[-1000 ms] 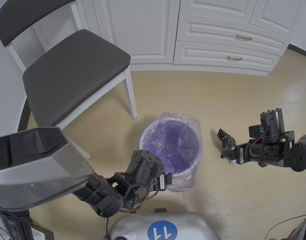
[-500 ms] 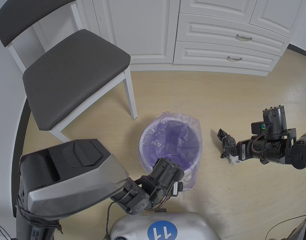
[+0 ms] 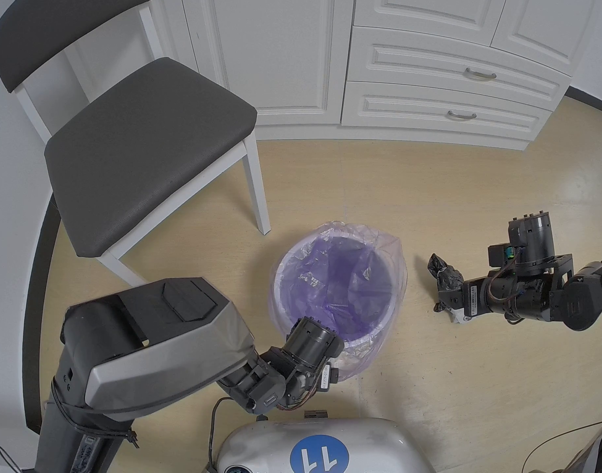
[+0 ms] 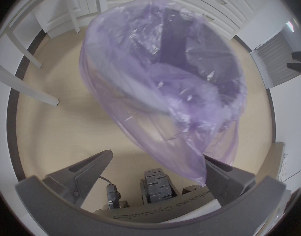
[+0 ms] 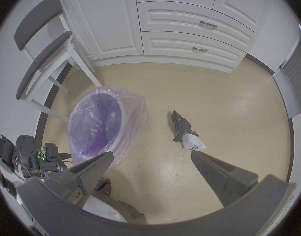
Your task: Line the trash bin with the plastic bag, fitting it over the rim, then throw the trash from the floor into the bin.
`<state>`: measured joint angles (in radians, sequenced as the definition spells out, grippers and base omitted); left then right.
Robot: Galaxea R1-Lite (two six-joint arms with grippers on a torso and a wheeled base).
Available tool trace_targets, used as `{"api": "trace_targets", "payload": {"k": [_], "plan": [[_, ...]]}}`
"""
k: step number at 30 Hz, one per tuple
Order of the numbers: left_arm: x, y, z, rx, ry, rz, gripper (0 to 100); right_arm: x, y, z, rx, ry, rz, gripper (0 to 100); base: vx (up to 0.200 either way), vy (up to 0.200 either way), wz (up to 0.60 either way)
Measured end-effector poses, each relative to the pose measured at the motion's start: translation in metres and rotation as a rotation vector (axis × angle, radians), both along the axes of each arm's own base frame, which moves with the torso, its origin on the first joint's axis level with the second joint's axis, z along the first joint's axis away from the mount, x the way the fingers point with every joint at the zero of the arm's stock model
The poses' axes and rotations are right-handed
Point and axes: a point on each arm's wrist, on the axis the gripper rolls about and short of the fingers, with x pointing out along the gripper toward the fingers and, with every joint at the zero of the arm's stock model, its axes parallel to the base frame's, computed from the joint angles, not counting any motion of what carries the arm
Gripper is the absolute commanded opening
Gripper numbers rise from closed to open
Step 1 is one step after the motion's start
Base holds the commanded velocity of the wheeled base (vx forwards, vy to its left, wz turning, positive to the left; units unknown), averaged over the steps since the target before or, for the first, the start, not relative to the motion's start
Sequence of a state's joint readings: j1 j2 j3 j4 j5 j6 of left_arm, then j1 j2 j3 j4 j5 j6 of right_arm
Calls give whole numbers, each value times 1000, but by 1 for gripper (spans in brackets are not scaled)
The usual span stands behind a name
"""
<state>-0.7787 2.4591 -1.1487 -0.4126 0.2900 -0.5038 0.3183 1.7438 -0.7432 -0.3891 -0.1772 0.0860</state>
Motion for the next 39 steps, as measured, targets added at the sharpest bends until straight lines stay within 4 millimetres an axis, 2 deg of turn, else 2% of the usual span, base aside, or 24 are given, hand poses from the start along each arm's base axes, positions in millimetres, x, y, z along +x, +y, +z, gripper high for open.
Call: {"api": "trace_targets", "payload": {"k": [11, 16, 23, 28, 39], "plan": [[49, 38, 0, 26, -29, 84, 100, 30, 6, -36, -4, 38, -20, 100, 0, 0, 0], [68, 48, 0, 24, -42, 115, 100, 49, 10, -57, 13, 75, -53, 100, 0, 0, 0], [85, 55, -3, 30, -58, 129, 100, 86, 18, -80, 123, 68, -144, 100, 0, 0, 0], [98, 62, -2, 12, -66, 116, 100, 111, 19, -88, 204, 44, -202, 100, 0, 0, 0], [111, 74, -2, -4, -71, 109, 100, 142, 21, -133, 217, 117, -211, 100, 0, 0, 0]]}}
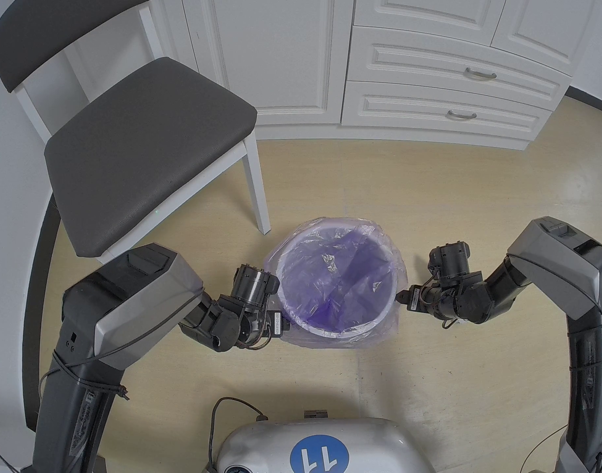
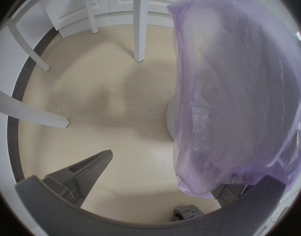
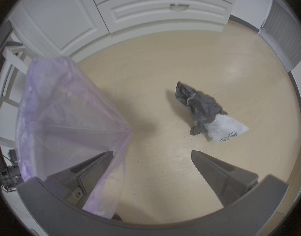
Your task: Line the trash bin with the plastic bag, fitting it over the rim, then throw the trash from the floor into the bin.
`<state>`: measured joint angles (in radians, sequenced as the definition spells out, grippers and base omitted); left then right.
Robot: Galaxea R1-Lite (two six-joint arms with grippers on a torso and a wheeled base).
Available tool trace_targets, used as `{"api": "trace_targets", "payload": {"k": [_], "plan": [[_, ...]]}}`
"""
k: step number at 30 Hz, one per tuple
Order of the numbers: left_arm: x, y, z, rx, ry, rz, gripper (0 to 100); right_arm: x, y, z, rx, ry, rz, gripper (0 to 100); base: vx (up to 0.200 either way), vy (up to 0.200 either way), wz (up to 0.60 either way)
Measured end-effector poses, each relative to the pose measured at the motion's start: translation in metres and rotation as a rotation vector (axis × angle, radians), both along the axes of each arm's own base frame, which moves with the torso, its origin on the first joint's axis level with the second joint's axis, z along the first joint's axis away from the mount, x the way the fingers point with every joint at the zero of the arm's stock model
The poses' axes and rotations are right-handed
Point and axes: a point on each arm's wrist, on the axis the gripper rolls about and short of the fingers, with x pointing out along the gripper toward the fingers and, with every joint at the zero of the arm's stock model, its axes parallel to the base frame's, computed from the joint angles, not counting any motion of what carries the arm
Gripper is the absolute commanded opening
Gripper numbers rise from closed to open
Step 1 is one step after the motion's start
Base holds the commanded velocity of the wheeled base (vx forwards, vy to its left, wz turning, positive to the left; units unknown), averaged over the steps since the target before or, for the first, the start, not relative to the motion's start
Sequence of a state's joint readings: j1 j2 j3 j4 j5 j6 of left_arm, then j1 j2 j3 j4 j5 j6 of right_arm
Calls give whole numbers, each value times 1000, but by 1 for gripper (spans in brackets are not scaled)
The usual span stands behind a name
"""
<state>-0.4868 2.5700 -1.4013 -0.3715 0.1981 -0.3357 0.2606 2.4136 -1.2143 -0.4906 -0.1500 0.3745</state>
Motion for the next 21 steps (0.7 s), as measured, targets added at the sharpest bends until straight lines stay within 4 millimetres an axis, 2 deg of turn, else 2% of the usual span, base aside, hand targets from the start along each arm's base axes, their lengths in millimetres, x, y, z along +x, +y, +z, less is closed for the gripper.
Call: {"api": "trace_targets", "payload": {"k": [10, 21], "plan": [[7, 11, -7, 0, 0, 24, 100, 16, 3, -37, -27, 138, 10, 100, 0, 0, 0], [11, 14, -14, -13, -25, 36, 100, 13, 5, -52, -40, 174, 20, 100, 0, 0, 0]]}}
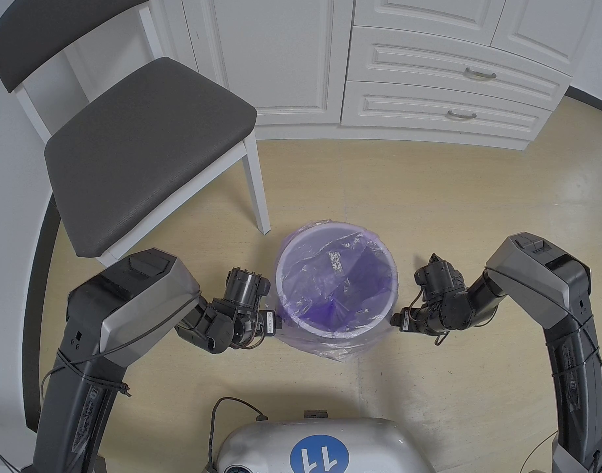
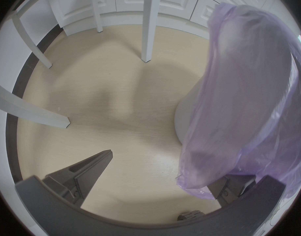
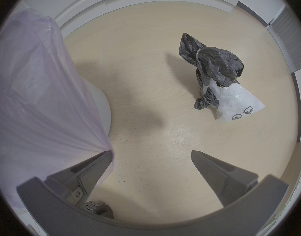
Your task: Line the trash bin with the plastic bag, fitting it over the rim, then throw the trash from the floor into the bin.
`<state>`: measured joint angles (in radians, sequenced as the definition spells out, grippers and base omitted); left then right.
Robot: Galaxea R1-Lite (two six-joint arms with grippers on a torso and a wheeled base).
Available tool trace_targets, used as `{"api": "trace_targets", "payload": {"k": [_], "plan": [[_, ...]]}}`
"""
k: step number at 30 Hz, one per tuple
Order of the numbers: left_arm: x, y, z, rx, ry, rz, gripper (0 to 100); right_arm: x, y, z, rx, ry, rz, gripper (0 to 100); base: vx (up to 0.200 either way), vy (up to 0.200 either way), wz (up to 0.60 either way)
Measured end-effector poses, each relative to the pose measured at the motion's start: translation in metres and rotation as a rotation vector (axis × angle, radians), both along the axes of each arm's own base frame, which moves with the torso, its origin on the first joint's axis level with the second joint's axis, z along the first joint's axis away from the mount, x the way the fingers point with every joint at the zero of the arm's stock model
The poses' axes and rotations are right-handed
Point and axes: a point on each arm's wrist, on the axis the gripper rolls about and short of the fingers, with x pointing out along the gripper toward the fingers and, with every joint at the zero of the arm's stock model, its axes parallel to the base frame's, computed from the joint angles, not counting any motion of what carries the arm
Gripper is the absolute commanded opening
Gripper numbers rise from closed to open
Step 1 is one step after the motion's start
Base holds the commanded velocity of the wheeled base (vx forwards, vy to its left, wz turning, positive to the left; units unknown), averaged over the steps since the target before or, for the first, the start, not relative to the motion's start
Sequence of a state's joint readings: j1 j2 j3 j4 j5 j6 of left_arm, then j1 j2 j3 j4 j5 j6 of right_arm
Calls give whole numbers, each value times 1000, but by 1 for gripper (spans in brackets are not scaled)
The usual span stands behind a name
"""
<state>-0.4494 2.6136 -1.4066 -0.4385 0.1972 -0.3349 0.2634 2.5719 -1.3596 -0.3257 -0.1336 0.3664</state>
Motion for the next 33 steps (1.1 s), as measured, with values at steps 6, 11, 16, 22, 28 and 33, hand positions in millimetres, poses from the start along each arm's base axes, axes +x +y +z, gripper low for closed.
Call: {"api": "trace_targets", "payload": {"k": [6, 11, 16, 22, 28, 33], "plan": [[-4, 3, 5, -4, 5, 2, 100, -5, -6, 13, 12, -2, 11, 100, 0, 0, 0], [-15, 8, 24, -24, 3, -16, 100, -18, -15, 39, 25, -10, 73, 100, 0, 0, 0], [-32, 15, 46, -64, -30, -42, 100, -35, -24, 71, 20, -42, 112, 100, 0, 0, 0], [-52, 25, 62, -98, -74, -57, 100, -53, -30, 103, 23, -85, 125, 100, 0, 0, 0], [-71, 32, 85, -112, -101, -66, 100, -72, -37, 127, 23, -117, 125, 100, 0, 0, 0], [-83, 37, 102, -120, -123, -71, 100, -91, -46, 142, -3, -137, 136, 100, 0, 0, 0]]}}
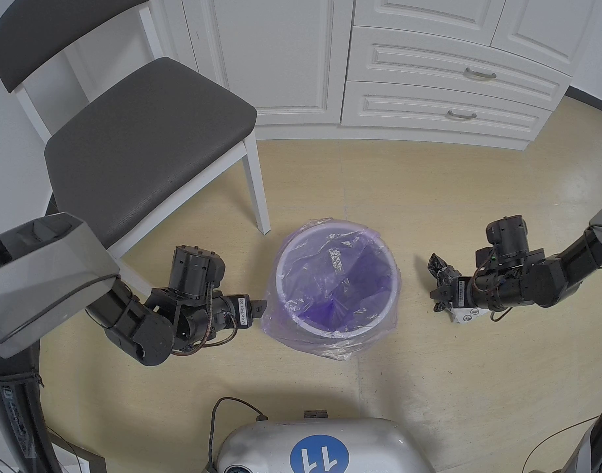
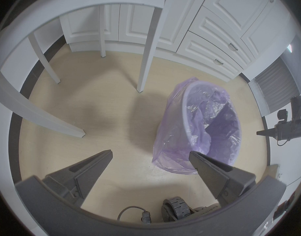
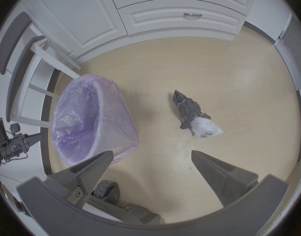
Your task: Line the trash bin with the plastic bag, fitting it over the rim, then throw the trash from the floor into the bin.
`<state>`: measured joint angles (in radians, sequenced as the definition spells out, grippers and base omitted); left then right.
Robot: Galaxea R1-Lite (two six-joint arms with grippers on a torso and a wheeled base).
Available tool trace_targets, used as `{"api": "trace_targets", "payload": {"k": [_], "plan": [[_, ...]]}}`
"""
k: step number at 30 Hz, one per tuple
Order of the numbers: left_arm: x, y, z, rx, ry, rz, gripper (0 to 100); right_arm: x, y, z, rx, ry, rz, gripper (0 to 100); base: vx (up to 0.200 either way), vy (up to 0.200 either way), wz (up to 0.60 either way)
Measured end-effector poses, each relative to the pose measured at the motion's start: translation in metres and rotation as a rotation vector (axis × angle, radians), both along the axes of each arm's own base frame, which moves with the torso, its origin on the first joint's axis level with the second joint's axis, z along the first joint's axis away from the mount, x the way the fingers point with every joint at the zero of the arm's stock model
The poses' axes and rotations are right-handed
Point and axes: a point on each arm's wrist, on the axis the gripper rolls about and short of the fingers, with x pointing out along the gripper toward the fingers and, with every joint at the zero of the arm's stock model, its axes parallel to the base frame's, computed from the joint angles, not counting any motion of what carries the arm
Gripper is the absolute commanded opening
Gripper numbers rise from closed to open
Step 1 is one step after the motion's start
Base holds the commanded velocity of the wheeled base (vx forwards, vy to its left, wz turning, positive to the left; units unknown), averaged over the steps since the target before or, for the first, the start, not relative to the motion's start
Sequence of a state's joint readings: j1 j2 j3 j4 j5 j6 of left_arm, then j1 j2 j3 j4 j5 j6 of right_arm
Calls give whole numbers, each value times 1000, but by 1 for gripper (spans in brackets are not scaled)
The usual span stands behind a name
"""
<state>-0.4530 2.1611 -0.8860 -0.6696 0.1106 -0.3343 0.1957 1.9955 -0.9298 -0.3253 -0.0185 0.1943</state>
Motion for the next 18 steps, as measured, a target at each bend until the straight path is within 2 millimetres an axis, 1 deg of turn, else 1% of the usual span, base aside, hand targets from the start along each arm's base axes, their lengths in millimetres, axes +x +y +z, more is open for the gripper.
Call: {"api": "trace_targets", "payload": {"k": [8, 15, 18], "plan": [[-24, 8, 17, -14, -31, -4, 100, -31, -18, 29, -19, -67, -21, 100, 0, 0, 0], [-48, 18, 36, -36, -77, -5, 100, -62, -28, 62, -17, -162, -33, 100, 0, 0, 0], [-58, 23, 44, -45, -94, -6, 100, -75, -30, 71, -24, -195, -32, 100, 0, 0, 0]]}}
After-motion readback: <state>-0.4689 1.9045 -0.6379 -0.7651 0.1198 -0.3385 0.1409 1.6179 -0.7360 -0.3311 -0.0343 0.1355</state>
